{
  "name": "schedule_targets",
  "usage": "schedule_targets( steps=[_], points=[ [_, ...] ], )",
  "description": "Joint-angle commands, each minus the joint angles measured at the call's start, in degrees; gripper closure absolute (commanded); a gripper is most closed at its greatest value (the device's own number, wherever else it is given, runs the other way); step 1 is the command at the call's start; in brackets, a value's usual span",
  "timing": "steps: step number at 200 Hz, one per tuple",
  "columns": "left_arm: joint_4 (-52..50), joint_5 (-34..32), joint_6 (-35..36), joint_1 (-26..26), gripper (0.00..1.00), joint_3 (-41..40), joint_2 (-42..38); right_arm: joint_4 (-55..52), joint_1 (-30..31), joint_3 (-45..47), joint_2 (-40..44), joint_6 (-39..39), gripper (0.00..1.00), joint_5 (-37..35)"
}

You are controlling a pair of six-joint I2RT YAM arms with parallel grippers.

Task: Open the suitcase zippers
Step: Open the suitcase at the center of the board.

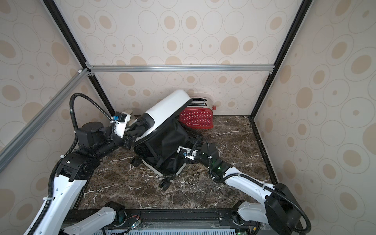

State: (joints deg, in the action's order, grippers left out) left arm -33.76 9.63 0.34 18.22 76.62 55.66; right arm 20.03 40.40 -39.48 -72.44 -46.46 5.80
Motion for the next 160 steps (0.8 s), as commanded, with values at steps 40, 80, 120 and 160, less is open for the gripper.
schedule_targets(
  steps=[40,80,120,160],
  points=[
    [10.8,-5.2,-7.3,-1.1,1.0,3.0,-0.2,-4.5,0.6,-7.4,-9.4,6.2,0.12,7.4],
    [18.3,2.4,-15.1,-1.3,1.0,-3.0,-2.8,-14.6,-0.6,-9.6,-2.1,41.6,0.11,-2.8],
    [20.1,2.8,-17.8,-1.5,1.0,-5.8,-4.7,-33.7,-3.4,-11.1,2.5,76.2,0.2,-9.3],
    [20.8,2.7,-19.3,-1.5,1.0,-7.0,-6.3,-40.3,-4.8,-14.1,-2.7,94.5,0.24,-2.1]
  ],
)
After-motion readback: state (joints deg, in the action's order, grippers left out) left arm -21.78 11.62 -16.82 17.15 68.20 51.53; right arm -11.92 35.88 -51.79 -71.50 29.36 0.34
